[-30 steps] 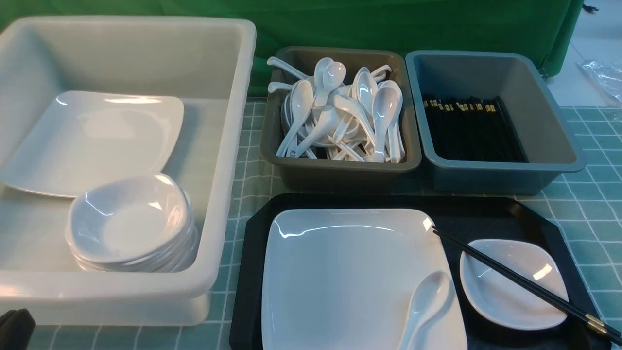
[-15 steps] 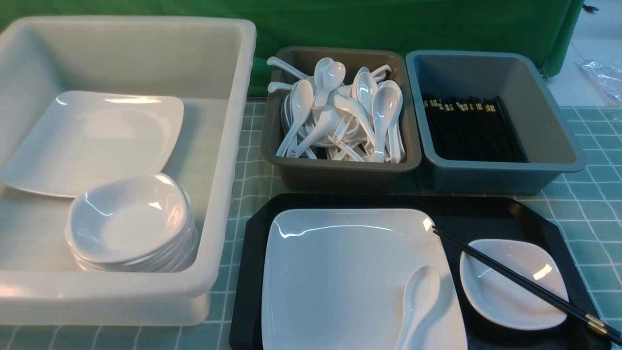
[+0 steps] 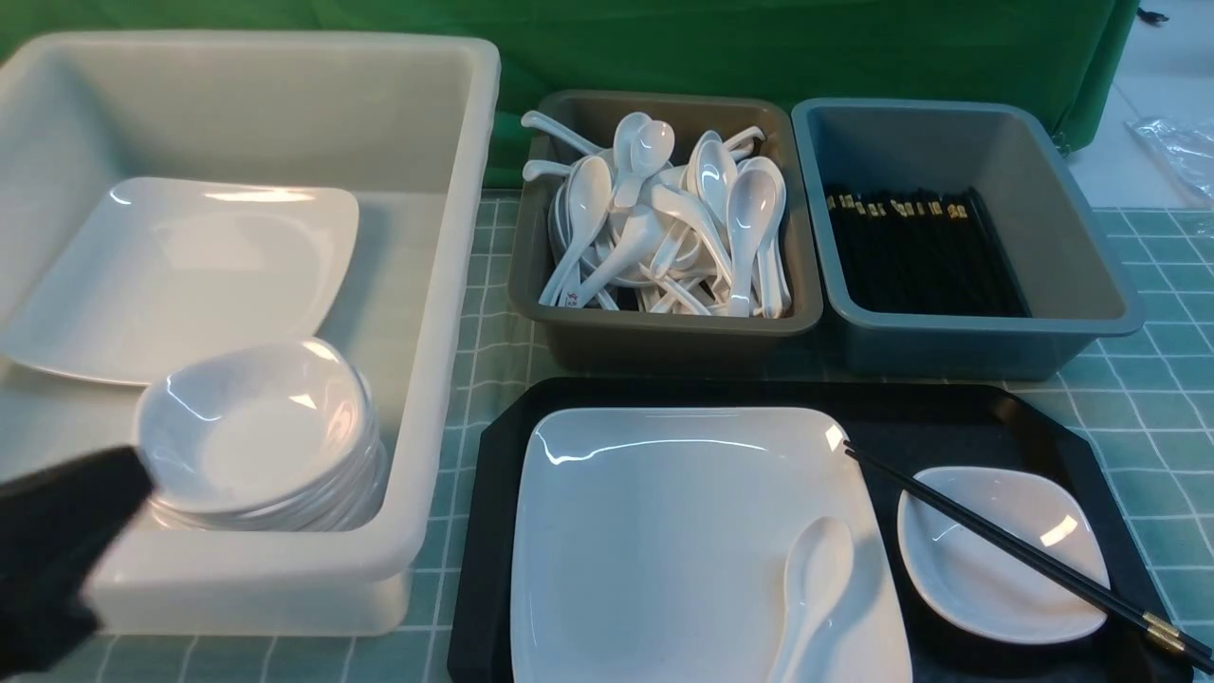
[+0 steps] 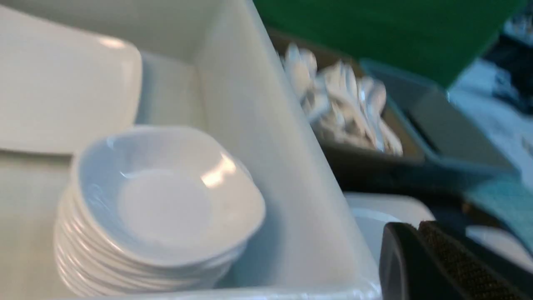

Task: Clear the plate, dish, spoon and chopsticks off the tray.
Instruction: Use the right arm to grab a pair of chopsticks from the plate

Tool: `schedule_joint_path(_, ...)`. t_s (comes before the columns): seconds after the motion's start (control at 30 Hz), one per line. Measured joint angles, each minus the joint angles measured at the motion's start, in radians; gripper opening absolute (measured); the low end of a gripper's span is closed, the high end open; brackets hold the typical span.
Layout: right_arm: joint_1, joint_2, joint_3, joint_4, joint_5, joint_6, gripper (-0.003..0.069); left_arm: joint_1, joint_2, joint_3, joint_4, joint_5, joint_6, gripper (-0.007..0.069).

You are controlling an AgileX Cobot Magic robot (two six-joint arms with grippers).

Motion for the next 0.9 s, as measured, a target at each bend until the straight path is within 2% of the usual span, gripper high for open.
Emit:
schedule_joint_path(0.07,0.0,0.0,0.0,0.0,0.0,0.0,0.0239,-0.039,0.133,-0.093,-0.007,0.112,0.112,0.0017)
schedule_joint_path(0.23,0.0,0.0,0.0,0.037,-0.016,0.033,0.0239,-0.057,0.303,-0.174,-0.012,0.165,0.196,0.0017)
schedule_joint_path(0.33,0.0,0.0,0.0,0.122,-0.086,0.124,0.0239,-0.057,0.359,-0.179,-0.036,0.171,0.205,0.0017)
schedule_joint_path(0.37,0.0,0.0,0.0,0.177,-0.172,0.208,0.0239,-0.057,0.397,-0.18,-0.07,0.175,0.221,0.0017)
schedule_joint_path(0.5,0.0,0.0,0.0,0.212,-0.339,0.327,0.0235,-0.057,0.429,-0.181,-0.148,0.177,0.315,0.0017)
schedule_joint_path(0.53,0.0,0.003,-0.004,0.215,-0.362,0.355,0.0225,-0.057,0.431,-0.181,-0.19,0.177,0.37,0.0017)
schedule_joint_path(0.57,0.0,0.004,-0.007,0.215,-0.36,0.355,0.0223,-0.057,0.431,-0.181,-0.197,0.177,0.37,0.0017)
schedule_joint_path(0.63,0.009,0.064,-0.081,0.218,-0.268,0.359,0.0188,-0.057,0.433,-0.181,-0.29,0.181,0.479,0.0017)
schedule_joint_path(0.7,0.028,0.162,-0.181,0.217,-0.166,0.302,0.0168,-0.061,0.434,-0.181,-0.358,0.186,0.559,0.0017)
schedule_joint_path(0.8,0.064,0.353,-0.348,0.214,0.022,0.153,0.0162,-0.087,0.44,-0.182,-0.427,0.198,0.669,0.0017)
schedule_joint_path(0.83,0.084,0.484,-0.451,0.209,0.154,0.064,0.016,-0.111,0.443,-0.183,-0.433,0.202,0.701,0.0017)
schedule_joint_path(0.9,0.102,0.676,-0.593,0.196,0.308,-0.047,0.0159,-0.139,0.443,-0.183,-0.431,0.21,0.716,0.0017)
